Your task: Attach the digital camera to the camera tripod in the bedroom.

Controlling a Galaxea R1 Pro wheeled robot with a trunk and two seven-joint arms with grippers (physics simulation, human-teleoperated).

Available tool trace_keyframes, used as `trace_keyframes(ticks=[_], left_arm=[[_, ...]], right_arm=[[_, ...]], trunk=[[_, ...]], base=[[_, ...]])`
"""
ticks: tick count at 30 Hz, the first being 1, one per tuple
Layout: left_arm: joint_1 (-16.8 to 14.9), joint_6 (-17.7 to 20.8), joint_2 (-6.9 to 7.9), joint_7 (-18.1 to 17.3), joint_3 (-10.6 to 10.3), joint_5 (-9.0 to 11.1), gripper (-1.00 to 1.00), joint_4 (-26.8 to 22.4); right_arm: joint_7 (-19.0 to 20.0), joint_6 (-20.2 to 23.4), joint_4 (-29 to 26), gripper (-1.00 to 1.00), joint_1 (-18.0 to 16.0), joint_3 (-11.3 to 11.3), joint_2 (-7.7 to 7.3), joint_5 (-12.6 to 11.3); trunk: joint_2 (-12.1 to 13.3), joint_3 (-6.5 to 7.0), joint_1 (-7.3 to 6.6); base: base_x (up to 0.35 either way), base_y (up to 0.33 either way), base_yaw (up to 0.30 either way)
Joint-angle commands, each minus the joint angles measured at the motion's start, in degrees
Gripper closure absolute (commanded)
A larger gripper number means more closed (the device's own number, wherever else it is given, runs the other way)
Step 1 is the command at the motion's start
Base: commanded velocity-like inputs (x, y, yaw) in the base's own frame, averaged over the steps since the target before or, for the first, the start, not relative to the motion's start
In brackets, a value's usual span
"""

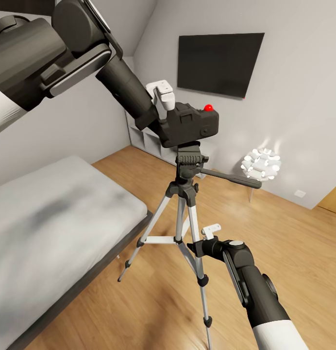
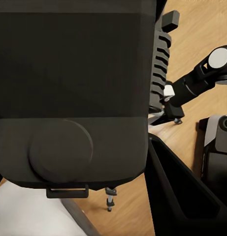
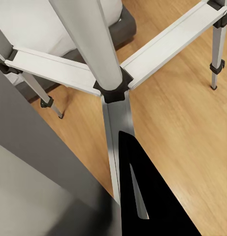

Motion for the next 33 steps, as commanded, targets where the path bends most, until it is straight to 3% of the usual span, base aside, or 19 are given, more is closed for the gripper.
trace_keyframes(ticks=[1,26,27,33], left_arm=[[-0.11,0.11,0.04,-0.08,-0.14,0.07,1.0,-0.04],[-0.11,0.11,0.08,-0.3,-0.15,0.09,1.0,-0.07],[-0.11,0.11,0.07,-0.3,-0.15,0.09,-1.0,-0.07],[-0.11,0.11,0.14,-0.3,0.11,0.27,-1.0,0.01]], right_arm=[[0.46,0.23,-0.08,1.0,-0.07,-0.01,0.04,0.24],[0.46,0.44,-0.08,1.0,-0.07,-0.01,0.04,0.24],[0.46,0.44,-0.08,1.0,-0.07,-0.01,0.04,0.24],[0.51,0.44,-0.08,1.0,-0.07,-0.01,0.04,0.26]], trunk=[[-0.1,-0.1,0.03],[-0.1,-0.1,0.03],[-0.1,-0.1,0.03],[-0.1,-0.1,0.03]], base=[[0.0,0.0,0.0],[0.0,0.0,0.0],[0.0,0.0,0.0],[0.0,0.0,0.0]])
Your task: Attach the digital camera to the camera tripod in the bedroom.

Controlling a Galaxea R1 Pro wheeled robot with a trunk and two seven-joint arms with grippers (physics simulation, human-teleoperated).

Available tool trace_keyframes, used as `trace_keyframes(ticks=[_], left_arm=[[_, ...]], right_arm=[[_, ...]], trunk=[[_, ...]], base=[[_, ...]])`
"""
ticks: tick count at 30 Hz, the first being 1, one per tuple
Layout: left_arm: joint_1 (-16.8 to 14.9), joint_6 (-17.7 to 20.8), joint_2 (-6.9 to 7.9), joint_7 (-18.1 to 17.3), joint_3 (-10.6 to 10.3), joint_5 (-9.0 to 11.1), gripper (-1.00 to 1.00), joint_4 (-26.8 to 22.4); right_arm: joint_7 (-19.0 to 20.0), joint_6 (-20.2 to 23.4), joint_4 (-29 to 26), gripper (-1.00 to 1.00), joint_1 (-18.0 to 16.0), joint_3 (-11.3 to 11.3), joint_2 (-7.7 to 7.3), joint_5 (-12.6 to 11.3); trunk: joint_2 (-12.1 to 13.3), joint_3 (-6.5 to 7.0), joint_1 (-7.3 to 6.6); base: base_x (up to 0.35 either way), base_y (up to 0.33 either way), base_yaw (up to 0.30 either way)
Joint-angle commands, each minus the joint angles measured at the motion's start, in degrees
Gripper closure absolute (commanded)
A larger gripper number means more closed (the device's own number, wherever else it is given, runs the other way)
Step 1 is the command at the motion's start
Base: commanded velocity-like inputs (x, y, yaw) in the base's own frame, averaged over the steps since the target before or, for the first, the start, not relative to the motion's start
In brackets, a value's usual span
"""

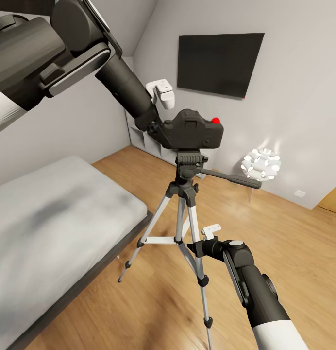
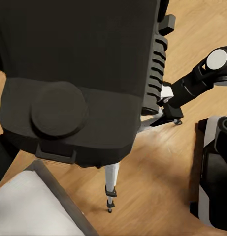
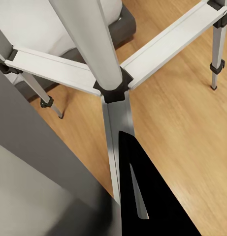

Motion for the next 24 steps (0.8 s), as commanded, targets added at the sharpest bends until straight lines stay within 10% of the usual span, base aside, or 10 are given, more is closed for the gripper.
trace_keyframes(ticks=[1,24], left_arm=[[-0.11,0.39,0.06,-0.05,-0.16,0.19,-1.0,-0.02],[-0.11,0.38,1.16,0.32,2.33,0.35,-1.0,0.67]], right_arm=[[0.47,0.23,-0.08,1.0,-0.07,-0.01,0.04,0.12],[0.49,0.23,-0.08,1.0,-0.07,-0.01,0.04,0.11]], trunk=[[-0.11,-0.1,0.03],[-0.11,-0.1,0.03]], base=[[0.0,0.0,0.0],[0.0,0.0,0.0]])
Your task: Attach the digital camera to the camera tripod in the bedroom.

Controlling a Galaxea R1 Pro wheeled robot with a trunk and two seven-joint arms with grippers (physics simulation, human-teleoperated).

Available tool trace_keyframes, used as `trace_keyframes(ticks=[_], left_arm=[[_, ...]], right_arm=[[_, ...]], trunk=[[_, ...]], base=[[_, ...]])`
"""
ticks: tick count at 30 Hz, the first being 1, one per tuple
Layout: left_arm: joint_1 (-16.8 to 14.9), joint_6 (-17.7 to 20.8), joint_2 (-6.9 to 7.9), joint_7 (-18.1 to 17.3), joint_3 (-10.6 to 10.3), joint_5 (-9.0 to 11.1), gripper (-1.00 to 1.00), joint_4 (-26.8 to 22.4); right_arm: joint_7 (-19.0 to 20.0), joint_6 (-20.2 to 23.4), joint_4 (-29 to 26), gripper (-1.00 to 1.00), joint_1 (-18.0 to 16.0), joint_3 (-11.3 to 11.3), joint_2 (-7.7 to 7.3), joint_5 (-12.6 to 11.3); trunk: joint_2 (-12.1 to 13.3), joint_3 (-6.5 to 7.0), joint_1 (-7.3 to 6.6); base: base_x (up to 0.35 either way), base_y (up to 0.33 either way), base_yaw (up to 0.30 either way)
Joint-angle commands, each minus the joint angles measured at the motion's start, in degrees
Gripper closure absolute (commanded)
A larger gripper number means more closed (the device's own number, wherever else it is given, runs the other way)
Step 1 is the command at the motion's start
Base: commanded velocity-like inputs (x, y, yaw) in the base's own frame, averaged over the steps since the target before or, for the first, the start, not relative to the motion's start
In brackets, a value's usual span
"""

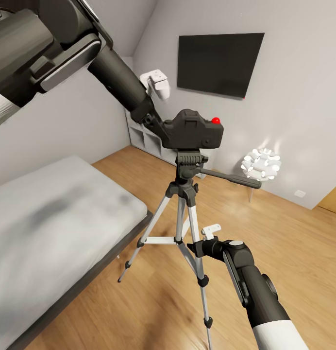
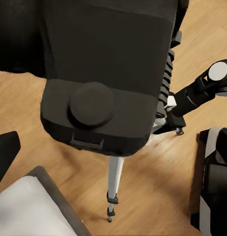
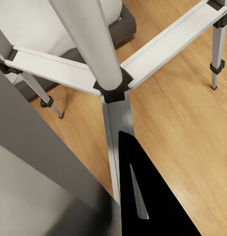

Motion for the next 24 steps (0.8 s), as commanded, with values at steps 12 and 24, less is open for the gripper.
trace_keyframes(ticks=[12,24], left_arm=[[-0.11,0.48,14.2,2.77,12.39,0.25,-1.0,0.97],[0.96,0.54,24.33,10.95,13.08,0.23,-1.0,1.01]], right_arm=[[0.46,0.24,-0.08,1.0,-0.07,-0.02,-0.05,0.04],[0.49,0.24,-0.08,1.0,-0.07,-0.01,-0.14,0.01]], trunk=[[-0.1,-0.1,0.03],[-0.1,-0.1,0.03]], base=[[0.0,0.0,0.0],[0.0,0.0,0.0]])
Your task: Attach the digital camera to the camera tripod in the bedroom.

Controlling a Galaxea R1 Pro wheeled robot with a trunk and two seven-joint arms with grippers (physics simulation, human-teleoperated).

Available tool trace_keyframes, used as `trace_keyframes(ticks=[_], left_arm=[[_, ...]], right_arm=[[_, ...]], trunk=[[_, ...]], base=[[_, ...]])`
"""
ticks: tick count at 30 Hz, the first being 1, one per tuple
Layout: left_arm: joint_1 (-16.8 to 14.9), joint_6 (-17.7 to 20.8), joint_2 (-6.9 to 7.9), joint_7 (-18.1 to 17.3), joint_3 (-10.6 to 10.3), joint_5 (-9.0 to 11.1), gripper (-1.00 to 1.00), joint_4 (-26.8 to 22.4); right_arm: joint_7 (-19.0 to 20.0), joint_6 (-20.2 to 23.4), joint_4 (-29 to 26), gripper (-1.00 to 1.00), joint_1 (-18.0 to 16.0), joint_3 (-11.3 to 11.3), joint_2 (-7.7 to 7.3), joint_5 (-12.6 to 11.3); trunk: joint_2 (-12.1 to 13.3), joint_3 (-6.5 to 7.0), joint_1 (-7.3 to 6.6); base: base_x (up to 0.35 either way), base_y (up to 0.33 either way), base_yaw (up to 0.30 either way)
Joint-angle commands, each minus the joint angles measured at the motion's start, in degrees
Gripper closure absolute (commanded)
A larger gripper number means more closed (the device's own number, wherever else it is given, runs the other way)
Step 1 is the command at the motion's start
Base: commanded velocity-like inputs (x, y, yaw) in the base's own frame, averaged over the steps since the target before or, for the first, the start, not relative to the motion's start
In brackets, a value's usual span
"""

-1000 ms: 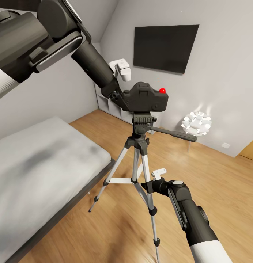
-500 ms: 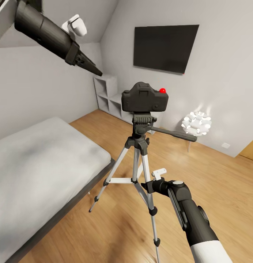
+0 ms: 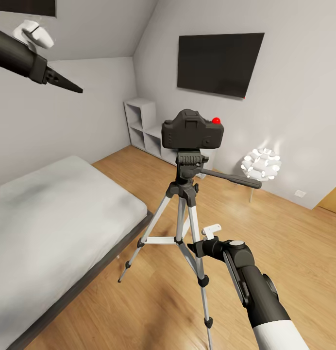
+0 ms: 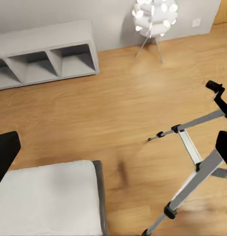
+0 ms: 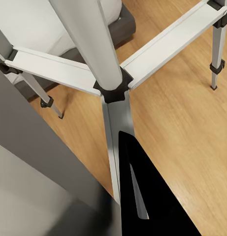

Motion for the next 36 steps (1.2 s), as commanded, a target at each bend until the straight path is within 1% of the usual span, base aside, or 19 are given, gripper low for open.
trace_keyframes(ticks=[1,6,7,9,10,12,13,14,17,20,21,23,24,29,31,32,33,34,36], left_arm=[[0.25,0.3,0.5,1.3,-0.24,0.31,-1.0,-0.03],[5.39,0.37,2.18,7.63,-0.44,0.37,-1.0,-0.08],[8.84,0.35,2.57,9.9,-0.48,0.36,-1.0,0.01],[13.09,0.24,2.75,12.55,-0.51,0.31,-1.0,0.49],[17.04,0.13,2.73,15.33,-0.52,0.26,-1.0,1.32],[21.0,-0.08,2.47,18.69,-0.53,0.21,-1.0,2.64],[24.57,-0.24,1.98,22.48,-0.48,0.18,-1.0,4.35],[26.16,-0.37,1.62,24.46,-0.44,0.17,-1.0,5.29],[31.65,-2.65,-0.96,34.48,-0.3,0.22,-1.0,10.14],[33.41,-5.42,-2.49,39.42,-0.3,0.35,-1.0,12.96],[34.69,-7.49,-3.49,41.98,-0.36,0.4,-1.0,14.88],[36.66,-9.54,-4.68,43.94,-0.37,0.43,-1.0,16.91],[39.14,-11.53,-6.08,45.24,-0.34,0.45,-1.0,19.16],[46.13,-18.3,-10.11,46.56,-0.3,0.49,-1.0,27.45],[48.93,-22.97,-12.36,46.81,-0.28,0.91,-1.0,32.34],[50.75,-26.42,-14.0,46.9,-0.23,1.72,-1.0,35.88],[51.6,-28.17,-14.82,46.92,-0.21,2.35,-1.0,37.72],[53.15,-31.54,-16.4,46.92,-0.17,4.07,-1.0,41.49],[54.4,-34.56,-17.81,46.9,-0.15,6.34,-1.0,45.08]], right_arm=[[0.46,0.27,-0.07,1.0,-0.07,0.0,0.04,0.09],[0.44,0.29,-0.07,1.0,-0.07,0.0,0.04,0.09],[0.45,0.29,-0.07,1.0,-0.07,0.0,0.04,0.09],[0.45,0.28,-0.07,1.0,-0.07,0.0,0.04,0.09],[0.44,0.28,-0.07,1.0,-0.07,0.0,0.04,0.09],[0.44,0.28,-0.07,1.0,-0.07,0.0,0.04,0.09],[0.44,0.3,-0.07,1.0,-0.07,0.0,0.04,0.09],[0.43,0.31,-0.07,1.0,-0.07,0.0,0.04,0.09],[0.43,0.31,-0.07,1.0,-0.07,0.0,0.04,0.09],[0.43,0.3,-0.07,1.0,-0.07,0.0,0.04,0.09],[0.43,0.28,-0.07,1.0,-0.07,0.0,0.04,0.09],[0.43,0.3,-0.07,1.0,-0.07,0.0,0.04,0.09],[0.43,0.31,-0.07,1.0,-0.07,0.0,0.07,0.09],[0.43,0.3,0.0,1.0,-0.07,0.0,0.11,0.09],[0.43,0.31,0.01,1.0,-0.07,0.0,0.12,0.09],[0.43,0.31,0.01,1.0,-0.07,0.0,0.14,0.09],[0.43,0.29,0.02,1.0,-0.07,0.0,0.16,0.09],[0.43,0.31,0.02,1.0,-0.07,0.0,0.18,0.09],[0.43,0.32,0.02,1.0,-0.07,0.0,0.19,0.09]], trunk=[[-0.11,-0.1,0.02],[-0.11,-0.1,0.02],[-0.11,-0.1,0.02],[-0.11,-0.1,0.02],[-0.11,-0.1,0.02],[-0.11,-0.1,0.02],[-0.11,-0.1,0.02],[-0.11,-0.1,0.02],[-0.11,-0.1,0.02],[-0.11,-0.1,0.02],[-0.11,-0.1,0.02],[-0.11,-0.1,0.02],[-0.11,-0.1,0.02],[-0.11,-0.1,0.02],[-0.11,-0.1,0.02],[-0.11,-0.1,0.02],[-0.11,-0.1,0.02],[-0.11,-0.1,0.02],[-0.11,-0.1,0.02]], base=[[0.0,0.0,0.0],[0.0,0.0,0.0],[0.0,0.0,0.0],[0.0,0.0,0.0],[0.0,0.0,0.0],[0.0,0.0,0.0],[0.0,0.0,0.0],[0.0,0.0,0.0],[0.0,0.0,0.0],[0.0,0.0,0.0],[0.0,0.0,0.0],[0.0,0.0,0.0],[0.0,0.0,0.0],[0.0,0.0,0.0],[0.0,0.0,0.0],[0.0,0.0,0.0],[0.0,0.0,0.0],[0.0,0.0,0.0],[0.0,0.0,0.0]])
